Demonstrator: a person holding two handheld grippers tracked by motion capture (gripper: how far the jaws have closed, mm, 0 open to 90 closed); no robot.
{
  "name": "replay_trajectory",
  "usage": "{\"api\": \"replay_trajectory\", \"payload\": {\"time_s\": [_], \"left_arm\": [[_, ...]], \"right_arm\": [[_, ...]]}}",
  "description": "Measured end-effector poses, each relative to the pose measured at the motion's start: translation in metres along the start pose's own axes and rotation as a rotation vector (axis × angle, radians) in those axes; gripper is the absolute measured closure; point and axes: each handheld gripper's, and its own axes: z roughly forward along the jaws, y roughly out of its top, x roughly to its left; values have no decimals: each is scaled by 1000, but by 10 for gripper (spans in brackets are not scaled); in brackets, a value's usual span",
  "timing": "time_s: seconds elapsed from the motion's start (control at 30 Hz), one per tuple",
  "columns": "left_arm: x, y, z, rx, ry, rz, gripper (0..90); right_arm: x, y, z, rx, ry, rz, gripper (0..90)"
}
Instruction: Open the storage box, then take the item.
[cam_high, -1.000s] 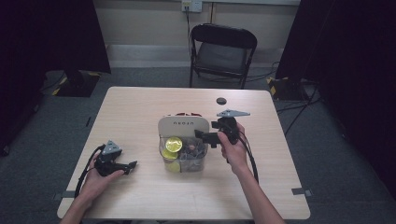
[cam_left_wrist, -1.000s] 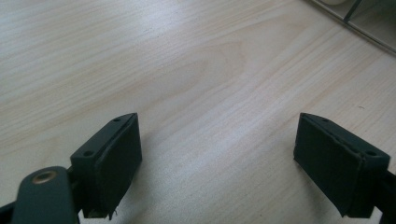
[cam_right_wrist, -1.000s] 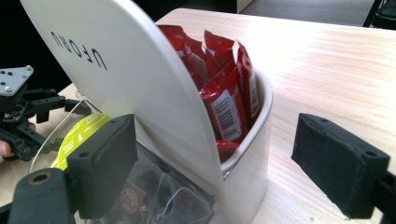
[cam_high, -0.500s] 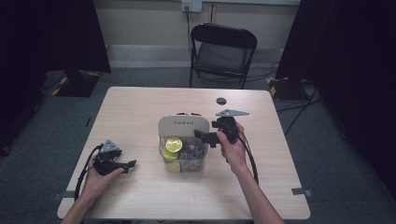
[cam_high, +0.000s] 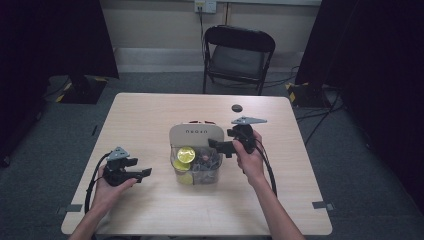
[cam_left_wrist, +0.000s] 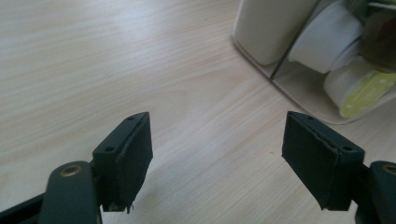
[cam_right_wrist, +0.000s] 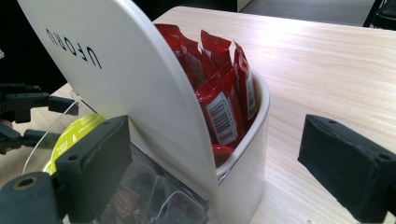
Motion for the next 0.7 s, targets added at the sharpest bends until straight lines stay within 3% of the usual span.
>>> {"api": "replay_trajectory", "payload": {"time_s": [0.33, 0.53, 0.7], "left_arm": [[-20, 24, -3, -66, -74, 36, 256], [-32, 34, -5, -63, -90, 65, 251], [-40, 43, -9, -90, -119, 75, 251]], "right_arm": [[-1, 0, 0, 4, 9, 3, 87], [-3, 0, 2, 5, 12, 9, 67], [-3, -1, 4, 14, 17, 13, 55]]}}
